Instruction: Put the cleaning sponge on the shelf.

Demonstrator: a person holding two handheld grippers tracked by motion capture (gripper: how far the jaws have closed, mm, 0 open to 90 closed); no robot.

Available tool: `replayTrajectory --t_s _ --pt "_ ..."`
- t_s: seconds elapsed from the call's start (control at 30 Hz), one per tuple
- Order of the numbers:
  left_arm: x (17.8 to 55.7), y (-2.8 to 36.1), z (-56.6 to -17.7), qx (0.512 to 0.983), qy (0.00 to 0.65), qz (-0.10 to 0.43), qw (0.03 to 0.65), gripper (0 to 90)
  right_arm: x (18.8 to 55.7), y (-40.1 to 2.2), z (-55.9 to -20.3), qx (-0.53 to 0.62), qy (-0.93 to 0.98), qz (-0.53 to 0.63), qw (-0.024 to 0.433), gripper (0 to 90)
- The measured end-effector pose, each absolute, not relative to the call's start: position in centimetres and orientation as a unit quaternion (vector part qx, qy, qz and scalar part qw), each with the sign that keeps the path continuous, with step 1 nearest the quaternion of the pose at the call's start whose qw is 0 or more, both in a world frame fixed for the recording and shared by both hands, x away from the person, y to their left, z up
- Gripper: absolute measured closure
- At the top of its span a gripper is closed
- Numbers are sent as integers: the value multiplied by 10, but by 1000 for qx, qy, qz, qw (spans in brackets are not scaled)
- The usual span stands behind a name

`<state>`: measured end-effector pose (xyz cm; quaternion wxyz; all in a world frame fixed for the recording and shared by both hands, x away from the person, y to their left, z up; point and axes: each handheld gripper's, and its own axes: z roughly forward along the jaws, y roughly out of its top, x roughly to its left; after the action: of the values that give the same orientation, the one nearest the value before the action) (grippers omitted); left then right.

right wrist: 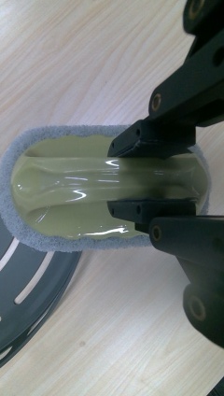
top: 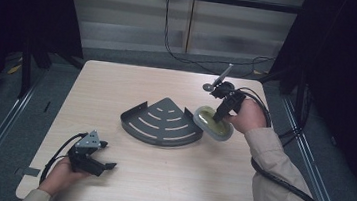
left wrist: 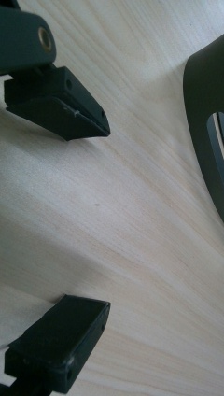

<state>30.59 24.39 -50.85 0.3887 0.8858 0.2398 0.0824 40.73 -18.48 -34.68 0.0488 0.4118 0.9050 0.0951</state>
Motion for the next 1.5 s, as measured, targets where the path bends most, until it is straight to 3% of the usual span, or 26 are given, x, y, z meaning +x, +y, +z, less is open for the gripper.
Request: replayTrajectory --t_s 1.5 --pt "306 244 -509 885 240 81 390 133 439 -141 -342 406 907 99 50 712"
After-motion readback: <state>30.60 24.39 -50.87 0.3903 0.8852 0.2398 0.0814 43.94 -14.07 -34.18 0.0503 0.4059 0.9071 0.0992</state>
